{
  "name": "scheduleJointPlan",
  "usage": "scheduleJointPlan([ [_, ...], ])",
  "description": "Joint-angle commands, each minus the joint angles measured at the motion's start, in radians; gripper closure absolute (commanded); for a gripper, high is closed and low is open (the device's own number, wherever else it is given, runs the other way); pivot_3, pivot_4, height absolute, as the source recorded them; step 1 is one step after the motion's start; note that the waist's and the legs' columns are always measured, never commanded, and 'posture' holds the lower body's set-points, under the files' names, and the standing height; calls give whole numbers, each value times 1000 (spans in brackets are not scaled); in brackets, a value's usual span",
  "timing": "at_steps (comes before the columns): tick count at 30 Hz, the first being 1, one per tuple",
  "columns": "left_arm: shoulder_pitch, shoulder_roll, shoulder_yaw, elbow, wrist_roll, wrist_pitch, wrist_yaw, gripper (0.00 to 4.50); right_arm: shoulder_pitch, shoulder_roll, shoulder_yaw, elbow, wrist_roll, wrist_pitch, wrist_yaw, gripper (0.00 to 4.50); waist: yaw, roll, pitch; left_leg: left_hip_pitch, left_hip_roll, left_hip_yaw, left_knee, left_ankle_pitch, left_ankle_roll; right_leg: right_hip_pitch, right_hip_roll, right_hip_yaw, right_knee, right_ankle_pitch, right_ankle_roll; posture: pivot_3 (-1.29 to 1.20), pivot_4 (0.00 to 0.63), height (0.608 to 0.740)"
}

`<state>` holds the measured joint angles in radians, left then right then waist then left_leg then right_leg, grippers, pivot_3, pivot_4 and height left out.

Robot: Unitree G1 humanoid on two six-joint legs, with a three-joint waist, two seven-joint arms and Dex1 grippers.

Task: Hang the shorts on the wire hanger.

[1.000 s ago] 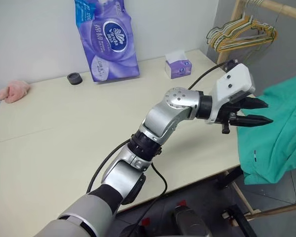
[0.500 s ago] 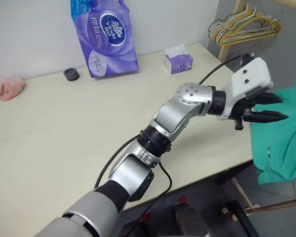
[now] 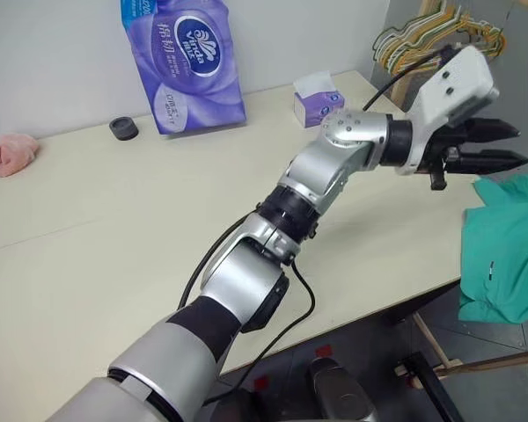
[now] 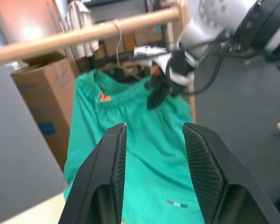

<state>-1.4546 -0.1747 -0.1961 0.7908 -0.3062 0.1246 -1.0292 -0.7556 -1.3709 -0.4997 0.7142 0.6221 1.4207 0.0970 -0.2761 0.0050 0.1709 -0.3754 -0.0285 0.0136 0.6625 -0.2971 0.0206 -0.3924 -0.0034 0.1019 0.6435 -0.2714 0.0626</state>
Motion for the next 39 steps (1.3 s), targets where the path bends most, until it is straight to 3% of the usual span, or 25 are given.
scheduleJointPlan([
  [1,-128,-131,51,77,-28,-82,-31,2507,-11,-41,-19,-12,-50,3,34,4500,-1,0,0,0,0,0,0,0,0,-1,0,0,0,0,0,-362,175,740],
  [12,-167,-154,63,143,-12,-157,-63,2507,6,-33,-7,-48,-146,-26,121,4500,-2,0,0,-6,0,1,0,0,0,-8,-1,1,2,0,2,-364,167,740],
  [15,-168,-155,59,145,-7,-165,-63,2496,3,-21,-17,-63,-166,-33,125,3775,-2,0,0,-8,0,2,0,0,0,-12,-1,2,3,0,2,-367,163,740],
  [21,-168,-159,58,145,-7,-170,-65,2496,-19,-5,-68,-139,-194,-1,100,1772,-5,0,0,-7,0,4,0,0,0,-12,-1,3,4,0,2,-378,163,740],
  [26,-160,-166,53,136,-8,-170,-69,2496,-57,27,-175,-356,-218,143,47,82,-9,1,0,-7,0,4,0,0,0,-12,-1,4,4,1,2,-378,163,740],
  [31,-161,-169,53,137,-11,-171,-74,2496,-6,55,-225,-565,-236,194,23,12,-16,1,0,-8,0,3,0,0,0,-12,-1,3,4,1,2,-409,164,740],
  [39,-152,-163,49,137,-7,-176,-79,2496,-45,178,-278,-850,-238,194,-139,12,-37,2,-1,-8,-1,4,0,0,0,-13,-2,4,6,1,4,-409,151,740],
])
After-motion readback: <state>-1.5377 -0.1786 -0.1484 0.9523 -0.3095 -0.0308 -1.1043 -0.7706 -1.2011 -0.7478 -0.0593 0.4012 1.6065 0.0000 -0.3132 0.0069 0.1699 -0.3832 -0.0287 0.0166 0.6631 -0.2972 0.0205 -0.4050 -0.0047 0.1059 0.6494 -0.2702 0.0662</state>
